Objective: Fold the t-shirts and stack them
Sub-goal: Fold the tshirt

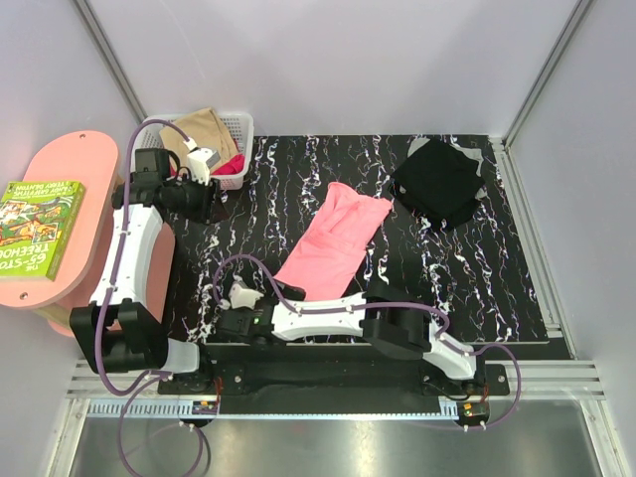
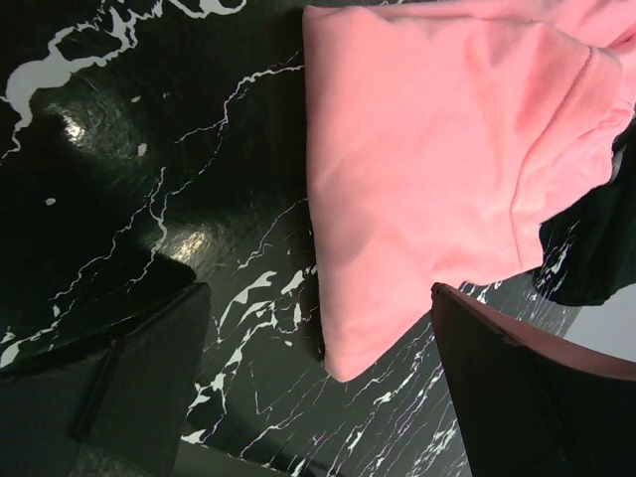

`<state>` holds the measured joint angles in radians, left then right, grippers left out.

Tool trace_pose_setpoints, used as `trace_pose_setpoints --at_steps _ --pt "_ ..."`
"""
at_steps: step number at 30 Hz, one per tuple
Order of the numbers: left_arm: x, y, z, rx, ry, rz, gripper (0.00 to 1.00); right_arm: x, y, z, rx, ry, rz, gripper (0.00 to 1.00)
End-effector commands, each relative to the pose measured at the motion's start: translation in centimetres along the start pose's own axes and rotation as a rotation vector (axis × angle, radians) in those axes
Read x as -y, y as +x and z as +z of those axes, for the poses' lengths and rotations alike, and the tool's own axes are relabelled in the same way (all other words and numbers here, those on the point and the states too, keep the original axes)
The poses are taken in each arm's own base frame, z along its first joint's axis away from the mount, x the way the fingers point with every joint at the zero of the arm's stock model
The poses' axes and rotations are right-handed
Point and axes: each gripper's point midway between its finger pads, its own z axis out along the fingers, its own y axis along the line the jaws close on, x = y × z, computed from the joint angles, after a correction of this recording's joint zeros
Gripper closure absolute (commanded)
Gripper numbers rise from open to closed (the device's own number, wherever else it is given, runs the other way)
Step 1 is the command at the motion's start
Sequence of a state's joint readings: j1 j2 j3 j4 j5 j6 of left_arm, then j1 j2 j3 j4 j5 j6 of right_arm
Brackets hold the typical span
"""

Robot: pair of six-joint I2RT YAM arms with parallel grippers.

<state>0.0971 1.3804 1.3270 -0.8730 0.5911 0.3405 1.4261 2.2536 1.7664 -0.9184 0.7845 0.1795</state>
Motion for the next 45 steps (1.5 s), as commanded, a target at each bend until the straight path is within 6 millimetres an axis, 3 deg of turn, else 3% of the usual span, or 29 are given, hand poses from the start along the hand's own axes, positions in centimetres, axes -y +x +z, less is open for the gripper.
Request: trace_pose_setpoints --at_steps 1,8,16,27,34,39,41,43,45 --pt "0.7 -1.3 -0.6 0.059 0.019 0.044 0.57 0.0 -0.2 0.0 -0.011 0.012 0.023 0.00" --pt "0.9 -1.1 -0.7 0.059 0.023 0.045 0.57 -1.0 2.5 2.7 -0.069 0.043 0.003 0.00" --pt "0.9 -1.2 -0.5 0.060 0.031 0.035 0.57 -0.6 3.4 5.3 -0.087 0.042 0.057 0.00" --pt "0.8 -1.5 -0.7 0.065 0.024 0.046 0.56 -1.7 4.2 6.4 -0.114 0.012 0.054 0.00" --pt "0.9 -1.8 -1.0 0.077 0.021 0.054 0.56 -4.4 5.8 7.4 -0.163 -0.072 0.064 0.17" --pt "1.0 -2.0 -1.1 0.082 0.021 0.062 0.56 -5.7 6.2 7.6 -0.181 -0.148 0.101 0.22" --pt "1.0 -2.0 -1.2 0.084 0.023 0.062 0.56 -6.4 6.3 7.6 -0.193 -0.213 0.130 0.30" --pt "1.1 -2.0 -1.1 0.084 0.027 0.061 0.56 -6.3 6.3 7.7 -0.204 -0.260 0.176 0.46" --pt "1.2 -2.0 -1.1 0.086 0.029 0.063 0.56 -6.2 6.5 7.7 -0.222 -0.303 0.215 0.50"
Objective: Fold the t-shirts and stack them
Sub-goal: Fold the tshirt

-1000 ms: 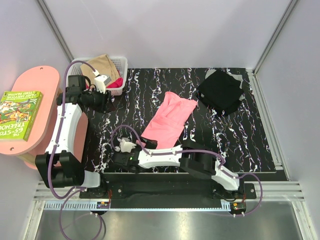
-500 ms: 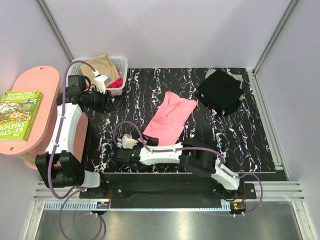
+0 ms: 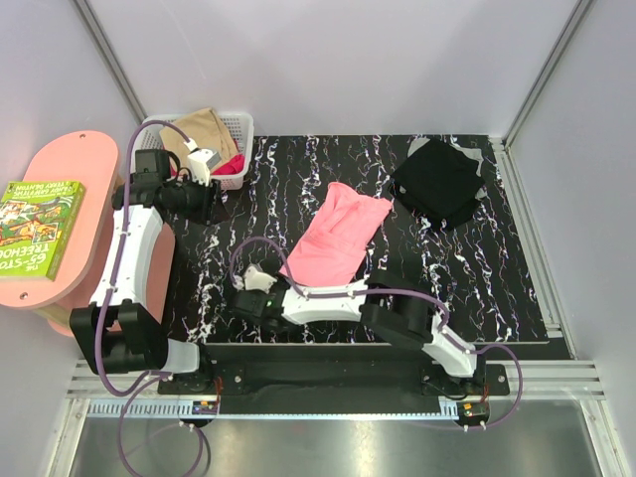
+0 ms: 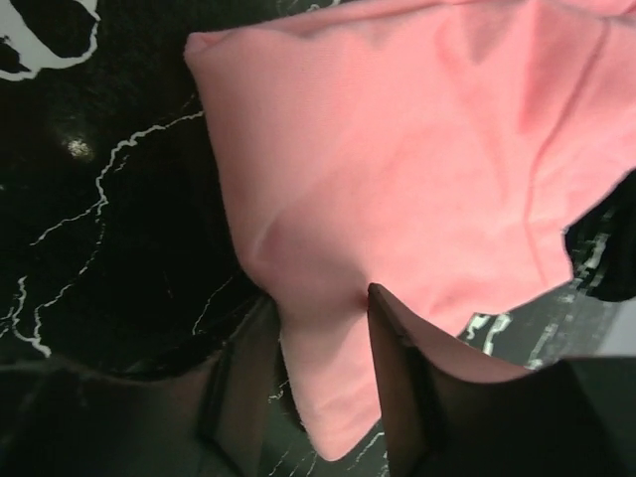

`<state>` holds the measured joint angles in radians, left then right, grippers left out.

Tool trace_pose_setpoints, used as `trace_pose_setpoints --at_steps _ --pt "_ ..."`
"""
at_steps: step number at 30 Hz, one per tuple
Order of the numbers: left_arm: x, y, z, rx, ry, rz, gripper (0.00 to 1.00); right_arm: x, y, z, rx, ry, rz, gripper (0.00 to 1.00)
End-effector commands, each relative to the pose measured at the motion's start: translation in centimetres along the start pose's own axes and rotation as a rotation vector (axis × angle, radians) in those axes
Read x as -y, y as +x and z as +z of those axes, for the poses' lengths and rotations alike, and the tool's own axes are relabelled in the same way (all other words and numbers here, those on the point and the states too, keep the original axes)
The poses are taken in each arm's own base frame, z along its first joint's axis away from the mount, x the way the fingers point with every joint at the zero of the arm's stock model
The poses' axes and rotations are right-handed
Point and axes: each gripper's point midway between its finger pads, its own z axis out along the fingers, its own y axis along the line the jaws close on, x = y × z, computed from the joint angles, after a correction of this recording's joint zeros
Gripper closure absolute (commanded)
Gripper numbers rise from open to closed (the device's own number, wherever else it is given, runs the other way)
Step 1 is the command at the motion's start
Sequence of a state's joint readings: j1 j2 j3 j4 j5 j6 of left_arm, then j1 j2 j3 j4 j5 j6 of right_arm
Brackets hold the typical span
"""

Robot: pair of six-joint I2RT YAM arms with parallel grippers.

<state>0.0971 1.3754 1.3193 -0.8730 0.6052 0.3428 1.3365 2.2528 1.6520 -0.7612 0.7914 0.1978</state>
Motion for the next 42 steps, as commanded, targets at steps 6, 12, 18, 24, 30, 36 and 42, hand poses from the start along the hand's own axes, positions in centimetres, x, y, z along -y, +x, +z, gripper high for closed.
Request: trace_pose_setpoints --at_steps 6,12,18,24,30,36,42 --pt "0.9 -2.1 -1.3 0.085 0.009 0.072 0.56 -7.2 6.5 3.2 -0.248 -0.391 0.120 0.67" --pt "0.9 -2.0 -1.3 0.085 0.009 0.076 0.56 -7.5 6.1 2.9 -0.255 -0.428 0.141 1.00" --pt "1.1 -2.1 -1.5 0.092 0.009 0.086 0.56 -7.6 4.8 0.6 -0.234 -0.463 0.148 1.00" --pt "1.4 -2.3 -1.8 0.102 0.016 0.093 0.56 -8.5 1.5 -4.9 -0.140 -0.486 0.097 1.00" --pt "1.6 -2.6 -2.2 0.114 0.012 0.107 0.56 -9.2 -1.5 -10.7 -0.039 -0.535 0.105 1.00" --pt "1.8 -2.6 -2.5 0.123 0.009 0.117 0.55 -7.7 -2.9 -13.9 0.017 -0.530 0.104 1.00" --pt "1.7 -2.4 -2.3 0.115 0.010 0.115 0.55 -1.5 -4.7 -14.1 0.085 -0.449 0.168 1.00"
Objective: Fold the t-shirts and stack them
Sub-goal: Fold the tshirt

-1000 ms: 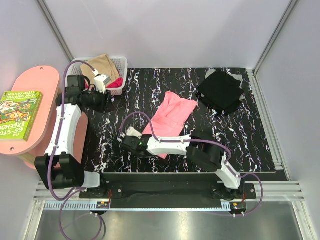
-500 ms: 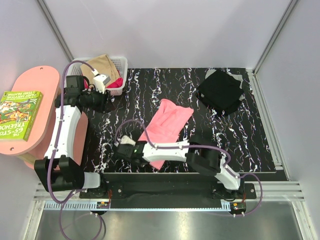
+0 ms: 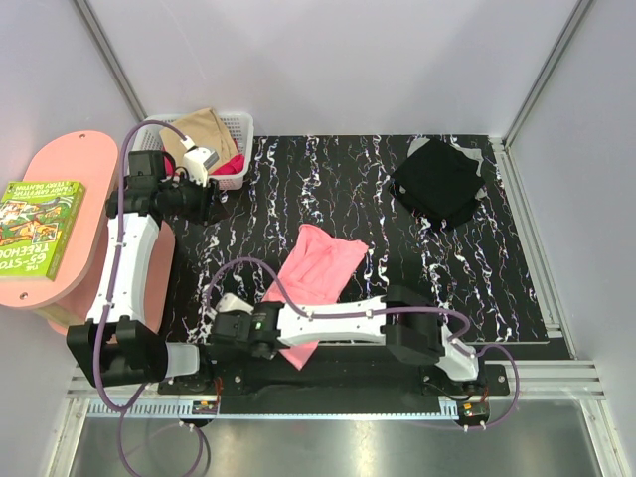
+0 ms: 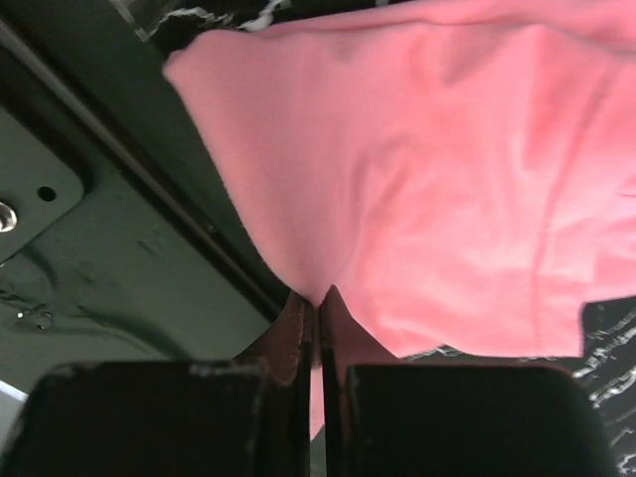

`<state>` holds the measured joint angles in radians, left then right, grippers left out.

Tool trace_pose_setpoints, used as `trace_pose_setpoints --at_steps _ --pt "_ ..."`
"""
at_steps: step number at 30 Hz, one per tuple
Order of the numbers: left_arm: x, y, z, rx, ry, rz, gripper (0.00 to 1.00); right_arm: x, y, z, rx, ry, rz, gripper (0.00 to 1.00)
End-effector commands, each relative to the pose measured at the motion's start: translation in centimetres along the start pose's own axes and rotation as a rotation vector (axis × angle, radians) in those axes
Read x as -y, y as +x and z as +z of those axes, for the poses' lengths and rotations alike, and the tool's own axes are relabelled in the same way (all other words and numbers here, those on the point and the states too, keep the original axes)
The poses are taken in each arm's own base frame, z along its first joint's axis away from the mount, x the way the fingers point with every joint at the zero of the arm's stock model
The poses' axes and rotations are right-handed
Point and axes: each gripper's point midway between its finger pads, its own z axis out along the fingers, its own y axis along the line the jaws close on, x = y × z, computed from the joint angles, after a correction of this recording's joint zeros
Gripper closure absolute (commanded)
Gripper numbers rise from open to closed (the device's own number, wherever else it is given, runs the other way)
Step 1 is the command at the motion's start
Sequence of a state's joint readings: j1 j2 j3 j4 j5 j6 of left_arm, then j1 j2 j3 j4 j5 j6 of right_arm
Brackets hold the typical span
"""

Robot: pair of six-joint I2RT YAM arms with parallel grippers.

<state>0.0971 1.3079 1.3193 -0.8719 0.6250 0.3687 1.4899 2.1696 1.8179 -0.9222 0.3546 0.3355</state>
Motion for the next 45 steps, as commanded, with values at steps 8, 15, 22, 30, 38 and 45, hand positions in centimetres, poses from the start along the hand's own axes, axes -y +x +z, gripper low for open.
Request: trace_pose_setpoints --at_steps 8,15,22,30,38,45 --pt "0.3 -1.9 -0.6 0.058 0.006 0.049 0.55 8.7 -6.6 -8.5 0.208 0.012 0.127 1.00" --pt "0.1 -1.5 -0.5 0.046 0.002 0.054 0.55 10.8 -7.3 -9.0 0.226 0.037 0.155 1.00" --pt "0.4 -1.7 -0.7 0.055 0.005 0.056 0.55 7.7 -8.7 -9.3 0.225 -0.054 0.132 1.00" --pt "0.8 -1.7 -1.2 0.061 0.002 0.071 0.55 0.3 -9.0 -10.3 0.203 -0.156 0.018 1.00" --pt "0.9 -1.2 -1.0 0.051 0.012 0.071 0.55 5.4 -8.7 -9.0 0.206 -0.070 0.104 1.00" --pt "0.6 -1.1 -0.8 0.044 0.007 0.069 0.55 13.4 -9.4 -7.3 0.253 -0.067 0.237 1.00"
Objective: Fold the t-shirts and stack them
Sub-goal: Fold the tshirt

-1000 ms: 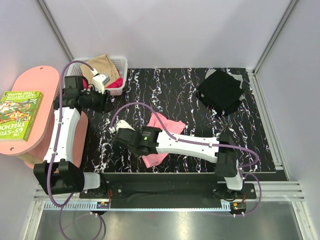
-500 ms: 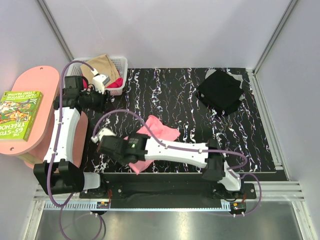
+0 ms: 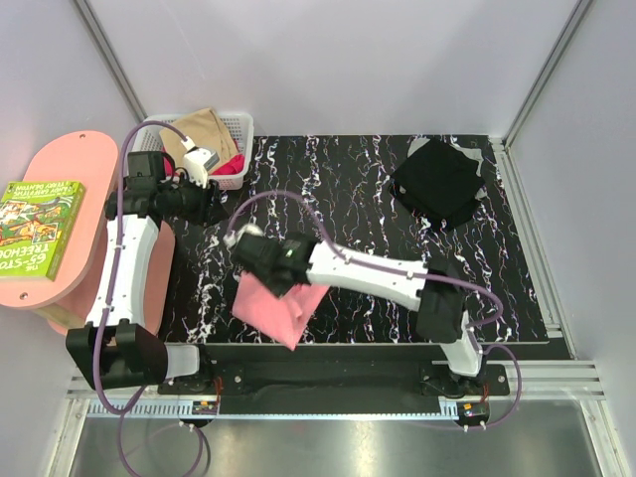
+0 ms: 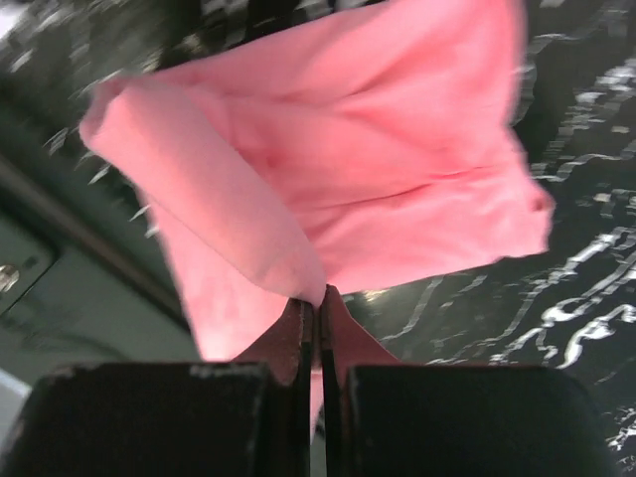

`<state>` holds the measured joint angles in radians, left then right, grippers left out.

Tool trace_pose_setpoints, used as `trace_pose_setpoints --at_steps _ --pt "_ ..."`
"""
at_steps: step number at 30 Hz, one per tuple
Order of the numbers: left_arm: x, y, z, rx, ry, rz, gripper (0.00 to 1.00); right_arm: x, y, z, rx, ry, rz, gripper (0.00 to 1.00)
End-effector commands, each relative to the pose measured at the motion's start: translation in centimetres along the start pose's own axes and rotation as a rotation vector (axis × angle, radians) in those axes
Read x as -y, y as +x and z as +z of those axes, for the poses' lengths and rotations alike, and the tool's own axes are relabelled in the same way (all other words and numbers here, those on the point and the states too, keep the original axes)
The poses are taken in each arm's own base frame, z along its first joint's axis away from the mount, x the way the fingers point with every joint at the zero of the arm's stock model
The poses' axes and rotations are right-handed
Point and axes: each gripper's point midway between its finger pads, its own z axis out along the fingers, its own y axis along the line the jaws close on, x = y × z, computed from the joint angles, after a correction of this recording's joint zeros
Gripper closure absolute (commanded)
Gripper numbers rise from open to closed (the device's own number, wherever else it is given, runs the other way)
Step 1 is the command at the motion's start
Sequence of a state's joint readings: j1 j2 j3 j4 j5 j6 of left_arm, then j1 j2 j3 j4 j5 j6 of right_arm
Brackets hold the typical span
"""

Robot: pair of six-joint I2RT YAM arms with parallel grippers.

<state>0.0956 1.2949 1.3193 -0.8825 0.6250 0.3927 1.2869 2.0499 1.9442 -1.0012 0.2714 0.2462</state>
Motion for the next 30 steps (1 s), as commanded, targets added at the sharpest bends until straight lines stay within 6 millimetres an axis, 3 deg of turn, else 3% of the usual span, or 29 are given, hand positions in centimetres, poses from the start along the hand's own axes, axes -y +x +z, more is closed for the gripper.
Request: trace_pose_setpoints --at_steps 1,5,13,17,18,20,23,27,30 --pt "0.3 -1.3 -0.5 0.046 0.005 0.045 0.55 4.6 -4.4 -2.0 0.164 -0.032 0.091 1.00" --pt "0.3 -1.3 -0.6 0.044 0.000 0.048 0.55 7.3 -4.7 0.4 0.152 -0.027 0.102 1.00" --pt "0.4 -1.3 -1.0 0.041 -0.013 0.069 0.55 12.5 -2.6 6.7 0.038 -0.033 0.172 1.00" --pt "1.2 -1.1 -1.4 0.039 0.004 0.084 0.55 15.4 -1.2 9.2 -0.013 0.011 0.209 0.63" --pt "1.5 -1.0 -1.5 0.037 0.007 0.086 0.55 16.0 -0.7 9.9 -0.031 0.026 0.220 0.34" --pt "2.4 -1.0 -2.0 0.045 0.023 0.099 0.55 17.9 0.2 10.6 -0.053 0.068 0.248 0.01" --pt "4.0 -1.3 -2.7 0.059 0.047 0.127 0.54 20.4 0.7 10.6 -0.056 0.135 0.291 0.00" --pt "5.9 -1.7 -3.7 0.084 0.072 0.141 0.53 23.4 -0.6 8.0 0.016 0.199 0.392 0.01" --pt "7.7 -1.2 -3.8 0.093 0.153 0.103 0.53 23.3 -2.3 6.2 0.099 0.056 0.526 0.00"
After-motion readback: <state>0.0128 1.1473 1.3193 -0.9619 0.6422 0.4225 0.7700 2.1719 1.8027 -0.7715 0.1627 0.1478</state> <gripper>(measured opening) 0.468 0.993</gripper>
